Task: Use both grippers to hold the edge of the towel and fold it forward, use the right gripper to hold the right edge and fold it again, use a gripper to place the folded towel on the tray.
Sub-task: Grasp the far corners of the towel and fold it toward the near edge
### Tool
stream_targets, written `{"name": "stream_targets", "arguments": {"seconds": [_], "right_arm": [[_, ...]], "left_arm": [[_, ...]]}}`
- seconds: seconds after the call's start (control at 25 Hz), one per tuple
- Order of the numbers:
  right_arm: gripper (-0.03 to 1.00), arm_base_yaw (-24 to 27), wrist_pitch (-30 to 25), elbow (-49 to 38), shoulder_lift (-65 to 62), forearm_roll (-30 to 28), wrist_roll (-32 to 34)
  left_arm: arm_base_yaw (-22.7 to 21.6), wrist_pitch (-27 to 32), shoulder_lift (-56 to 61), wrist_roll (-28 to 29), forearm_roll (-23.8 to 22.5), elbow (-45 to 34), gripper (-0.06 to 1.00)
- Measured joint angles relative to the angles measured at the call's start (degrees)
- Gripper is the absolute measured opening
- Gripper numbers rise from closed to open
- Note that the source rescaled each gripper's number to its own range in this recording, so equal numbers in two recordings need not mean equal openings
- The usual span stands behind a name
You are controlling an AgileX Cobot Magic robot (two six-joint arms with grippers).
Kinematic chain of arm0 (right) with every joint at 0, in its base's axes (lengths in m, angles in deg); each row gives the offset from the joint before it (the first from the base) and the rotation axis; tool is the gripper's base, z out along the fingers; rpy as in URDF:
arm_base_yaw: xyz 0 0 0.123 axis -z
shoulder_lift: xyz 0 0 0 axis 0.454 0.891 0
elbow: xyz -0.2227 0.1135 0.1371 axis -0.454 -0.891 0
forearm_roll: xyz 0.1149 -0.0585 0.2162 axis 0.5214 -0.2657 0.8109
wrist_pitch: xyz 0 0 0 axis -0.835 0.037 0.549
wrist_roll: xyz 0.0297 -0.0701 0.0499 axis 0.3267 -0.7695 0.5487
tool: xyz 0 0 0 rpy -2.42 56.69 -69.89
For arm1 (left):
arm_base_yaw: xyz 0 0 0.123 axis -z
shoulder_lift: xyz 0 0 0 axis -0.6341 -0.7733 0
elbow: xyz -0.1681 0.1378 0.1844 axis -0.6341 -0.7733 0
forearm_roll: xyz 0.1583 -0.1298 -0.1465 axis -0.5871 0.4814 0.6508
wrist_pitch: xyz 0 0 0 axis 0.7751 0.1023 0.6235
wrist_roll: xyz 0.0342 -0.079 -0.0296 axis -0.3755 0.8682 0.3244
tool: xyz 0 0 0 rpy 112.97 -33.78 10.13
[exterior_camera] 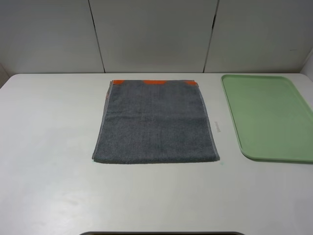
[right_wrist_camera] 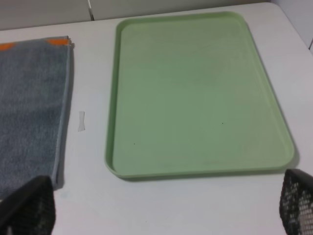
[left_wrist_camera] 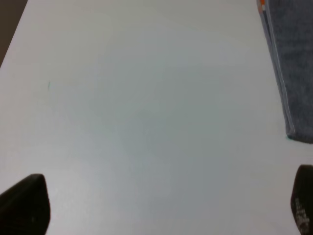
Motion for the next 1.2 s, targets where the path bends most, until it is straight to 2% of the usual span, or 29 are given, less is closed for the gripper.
{"name": "stream_targets", "arguments": {"seconds": [0.56, 0.76, 1.04, 1.2], "right_arm": [[1.0, 0.0, 0.0, 0.0, 0.5, 0.4, 0.0], [1.0, 0.0, -0.1, 0.5, 5.2, 0.6, 0.0], [1.0, 0.0, 0.0, 7.9, 18.3, 1.3, -2.7], [1.0, 0.0, 0.0, 11.6, 26.3, 3.0, -6.7]], "left_arm": [[0.0, 0.0, 0.0, -0.1, 0.0, 0.0, 1.0], [0.0, 0.3, -0.8, -4.0, 0.3, 0.9, 1.0], [0.1, 0.5, -16.0, -11.8, 0.3, 9.0, 1.0], [3.3, -0.1, -25.1, -14.3, 1.7, 14.4, 1.0]]}}
